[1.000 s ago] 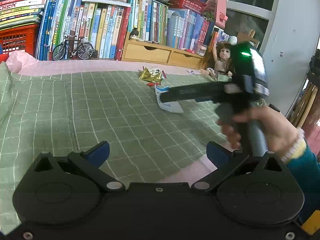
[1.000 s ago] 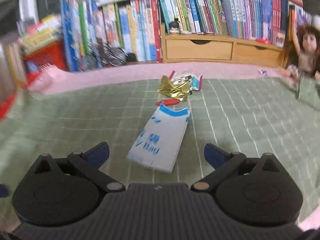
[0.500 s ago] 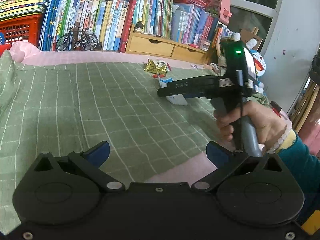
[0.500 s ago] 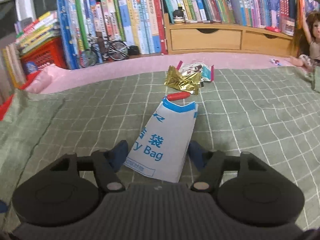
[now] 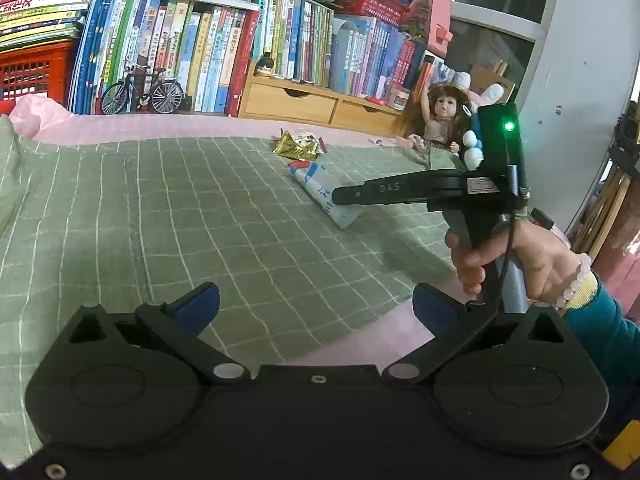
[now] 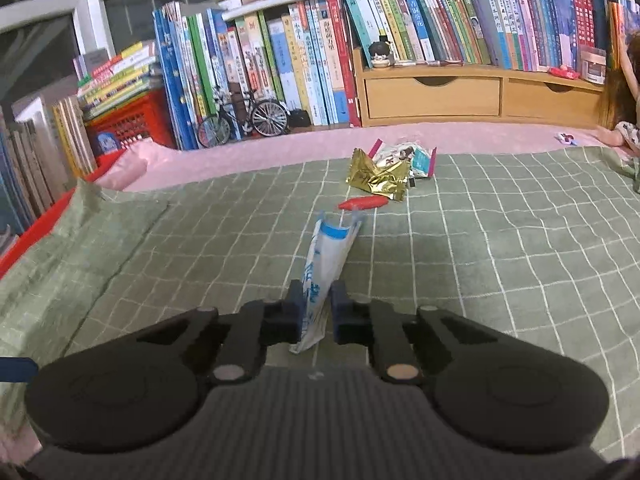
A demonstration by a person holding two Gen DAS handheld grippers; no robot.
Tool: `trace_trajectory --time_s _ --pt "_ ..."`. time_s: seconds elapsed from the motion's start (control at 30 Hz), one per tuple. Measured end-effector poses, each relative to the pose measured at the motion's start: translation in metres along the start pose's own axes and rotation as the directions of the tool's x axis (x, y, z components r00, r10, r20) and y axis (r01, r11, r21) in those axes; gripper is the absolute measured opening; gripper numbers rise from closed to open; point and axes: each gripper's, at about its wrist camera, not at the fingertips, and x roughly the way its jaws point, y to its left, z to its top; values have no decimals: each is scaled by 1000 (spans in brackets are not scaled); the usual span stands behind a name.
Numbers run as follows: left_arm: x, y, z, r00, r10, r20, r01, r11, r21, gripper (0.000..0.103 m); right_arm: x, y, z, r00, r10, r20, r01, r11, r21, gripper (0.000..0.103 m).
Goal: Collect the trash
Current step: 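Grasp the white-and-blue paper bag with the right tool, then lower the left tool onto the red stick while the right tool holds the paper bag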
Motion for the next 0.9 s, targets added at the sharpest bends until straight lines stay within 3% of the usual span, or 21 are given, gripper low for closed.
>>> trace_trajectory --time_s 0.23,0.43,0.77,0.9 --pt "6 -5 10 1000 6 -6 -6 1000 11 103 -17 -9 -1 1000 10 27 -10 1000 -8 16" --pt "7 -10 10 999 -28 15 28 1000 4 103 -10 -6 -9 999 -39 -6 38 996 -75 32" --pt "1 2 2 1000 21 11 -21 1000 -24 103 9 15 -18 993 -121 -10 116 970 -213 59" --pt "-2 7 0 999 42 14 -41 998 -37 103 12 11 -18 994 -112 -10 108 976 -192 59"
